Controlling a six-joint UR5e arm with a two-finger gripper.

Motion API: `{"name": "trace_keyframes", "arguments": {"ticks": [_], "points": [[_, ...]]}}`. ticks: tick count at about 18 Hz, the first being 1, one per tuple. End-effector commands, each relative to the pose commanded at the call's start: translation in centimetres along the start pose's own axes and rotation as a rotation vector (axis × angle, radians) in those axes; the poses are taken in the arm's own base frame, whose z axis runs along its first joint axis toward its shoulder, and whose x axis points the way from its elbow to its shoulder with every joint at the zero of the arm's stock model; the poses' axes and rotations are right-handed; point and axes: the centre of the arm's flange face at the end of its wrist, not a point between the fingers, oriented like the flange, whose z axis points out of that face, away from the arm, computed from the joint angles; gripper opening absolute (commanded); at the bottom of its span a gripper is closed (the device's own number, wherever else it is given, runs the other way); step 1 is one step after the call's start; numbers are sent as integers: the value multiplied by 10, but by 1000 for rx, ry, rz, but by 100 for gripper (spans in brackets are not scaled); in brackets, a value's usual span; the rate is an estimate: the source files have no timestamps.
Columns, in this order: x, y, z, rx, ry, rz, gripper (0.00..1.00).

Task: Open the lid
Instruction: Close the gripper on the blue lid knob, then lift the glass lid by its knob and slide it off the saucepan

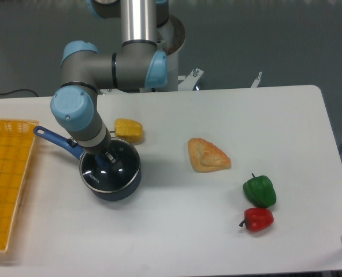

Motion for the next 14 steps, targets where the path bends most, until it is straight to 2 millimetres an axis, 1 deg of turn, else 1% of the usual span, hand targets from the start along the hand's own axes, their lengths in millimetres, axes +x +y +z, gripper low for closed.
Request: {"name": "trace_keyframes", "arguments": {"ticks": [3,4,5,9,11,14], "points": [[-1,1,1,-3,2,-3,59],[-1,0,2,-4,3,-3,58],[0,0,2,-4,3,-4,55],[-1,0,1,-4,3,-6,48],[-6,4,-1,-1,3,-15,48],[-11,7,-9,10,1,-25,48]]}}
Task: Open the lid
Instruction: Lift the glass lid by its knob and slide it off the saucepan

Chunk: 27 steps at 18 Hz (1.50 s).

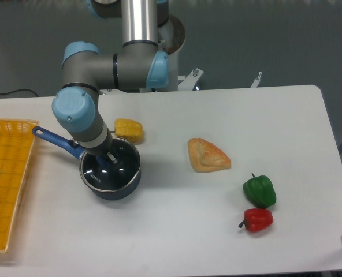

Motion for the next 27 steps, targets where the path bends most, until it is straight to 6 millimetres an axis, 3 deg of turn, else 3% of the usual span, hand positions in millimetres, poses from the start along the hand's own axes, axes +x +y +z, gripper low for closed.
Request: {"name": "trace_keyframes", "arguments": {"ticks": [12,27], "points": [[-42,22,-38,29,-23,-50,48],[-106,75,-49,66,-37,52,47]]}}
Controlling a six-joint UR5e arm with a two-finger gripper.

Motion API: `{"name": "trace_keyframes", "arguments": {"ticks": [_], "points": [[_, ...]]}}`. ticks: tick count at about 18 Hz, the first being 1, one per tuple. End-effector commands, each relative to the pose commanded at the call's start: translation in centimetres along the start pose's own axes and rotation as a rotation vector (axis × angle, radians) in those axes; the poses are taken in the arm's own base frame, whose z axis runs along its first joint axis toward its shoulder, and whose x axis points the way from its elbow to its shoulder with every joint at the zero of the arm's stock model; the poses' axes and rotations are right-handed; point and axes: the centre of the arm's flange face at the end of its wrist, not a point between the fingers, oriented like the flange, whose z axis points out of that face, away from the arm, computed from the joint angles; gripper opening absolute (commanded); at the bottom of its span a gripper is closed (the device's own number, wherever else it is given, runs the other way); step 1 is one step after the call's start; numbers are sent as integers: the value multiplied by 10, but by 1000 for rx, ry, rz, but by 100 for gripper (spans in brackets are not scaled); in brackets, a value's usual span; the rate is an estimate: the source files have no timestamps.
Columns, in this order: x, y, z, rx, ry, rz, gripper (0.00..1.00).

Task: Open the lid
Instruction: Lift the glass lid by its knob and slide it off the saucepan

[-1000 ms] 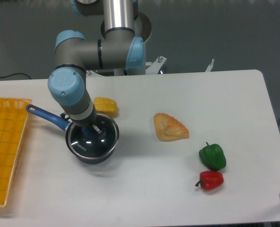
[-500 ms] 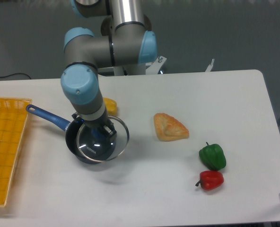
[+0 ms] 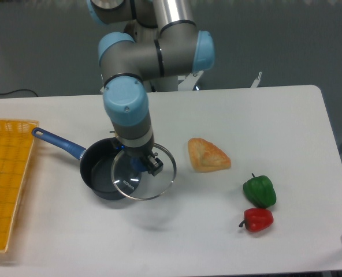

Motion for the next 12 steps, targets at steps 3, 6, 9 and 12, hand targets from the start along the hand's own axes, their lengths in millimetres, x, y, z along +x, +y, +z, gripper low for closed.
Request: {"name": "trace_keyframes", "arguments": {"ticks": [3,6,9,12], "points": [[-7,10,-3,11,-1,-15,47],[-9,13,-2,10,2,-8,47],[-8,14,1,7,7,-6,47],[-9,20,4,2,13,-15,47]]}}
